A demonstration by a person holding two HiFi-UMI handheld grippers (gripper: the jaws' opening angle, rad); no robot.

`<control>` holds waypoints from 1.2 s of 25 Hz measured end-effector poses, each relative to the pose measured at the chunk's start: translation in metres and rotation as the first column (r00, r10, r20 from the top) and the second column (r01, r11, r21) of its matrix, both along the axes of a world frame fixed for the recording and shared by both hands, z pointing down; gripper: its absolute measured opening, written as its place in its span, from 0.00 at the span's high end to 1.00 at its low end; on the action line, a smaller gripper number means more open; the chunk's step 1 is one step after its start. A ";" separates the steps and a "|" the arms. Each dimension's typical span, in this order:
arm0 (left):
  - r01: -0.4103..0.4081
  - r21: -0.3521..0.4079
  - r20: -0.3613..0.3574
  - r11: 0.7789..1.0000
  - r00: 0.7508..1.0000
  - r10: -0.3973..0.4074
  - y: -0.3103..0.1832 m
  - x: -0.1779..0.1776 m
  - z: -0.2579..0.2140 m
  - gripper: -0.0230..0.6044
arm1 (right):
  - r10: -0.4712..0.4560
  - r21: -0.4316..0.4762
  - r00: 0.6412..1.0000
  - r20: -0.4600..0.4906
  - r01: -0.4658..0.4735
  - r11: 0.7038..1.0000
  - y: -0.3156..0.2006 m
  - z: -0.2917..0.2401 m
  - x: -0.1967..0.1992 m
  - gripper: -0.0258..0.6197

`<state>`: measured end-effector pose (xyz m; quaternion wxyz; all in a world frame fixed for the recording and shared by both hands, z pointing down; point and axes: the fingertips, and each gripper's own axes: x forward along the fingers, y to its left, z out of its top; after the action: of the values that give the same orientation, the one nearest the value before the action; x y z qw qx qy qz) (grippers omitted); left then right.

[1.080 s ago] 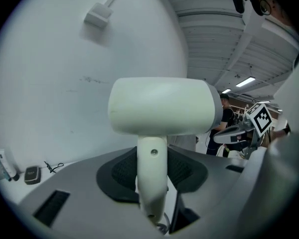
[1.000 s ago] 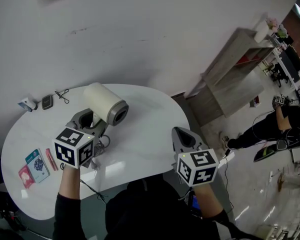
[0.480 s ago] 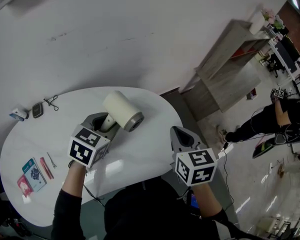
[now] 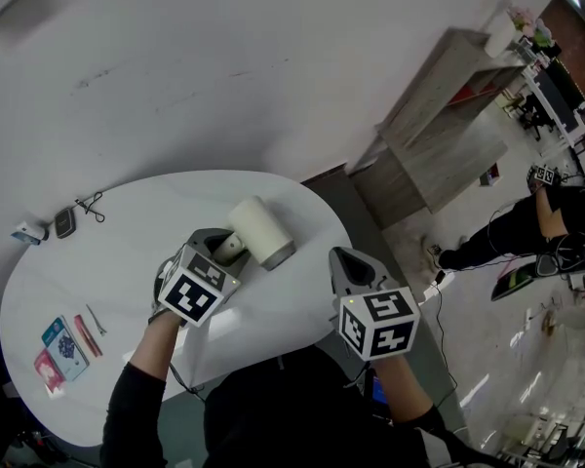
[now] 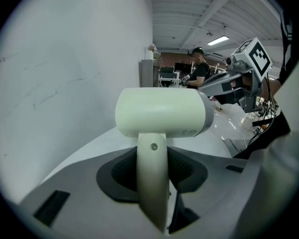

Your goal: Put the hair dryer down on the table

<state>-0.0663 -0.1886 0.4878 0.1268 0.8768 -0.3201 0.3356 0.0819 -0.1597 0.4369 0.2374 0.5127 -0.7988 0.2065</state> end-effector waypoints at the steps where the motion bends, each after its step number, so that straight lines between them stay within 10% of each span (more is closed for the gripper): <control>1: -0.009 -0.005 0.008 1.000 1.000 0.009 0.000 0.002 0.003 0.71 | -0.004 -0.003 1.000 -0.002 0.004 1.000 0.000 0.001 -0.001 0.96; 30: -0.120 -0.164 0.143 0.979 0.979 0.144 -0.005 0.026 0.065 0.71 | 0.011 -0.076 1.000 -0.002 -0.011 0.997 -0.019 0.024 0.014 0.96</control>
<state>-0.0404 -0.1932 0.5532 0.1465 0.8552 -0.2427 0.4340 0.0956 -0.1786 0.4613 0.2562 0.5078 -0.7873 0.2379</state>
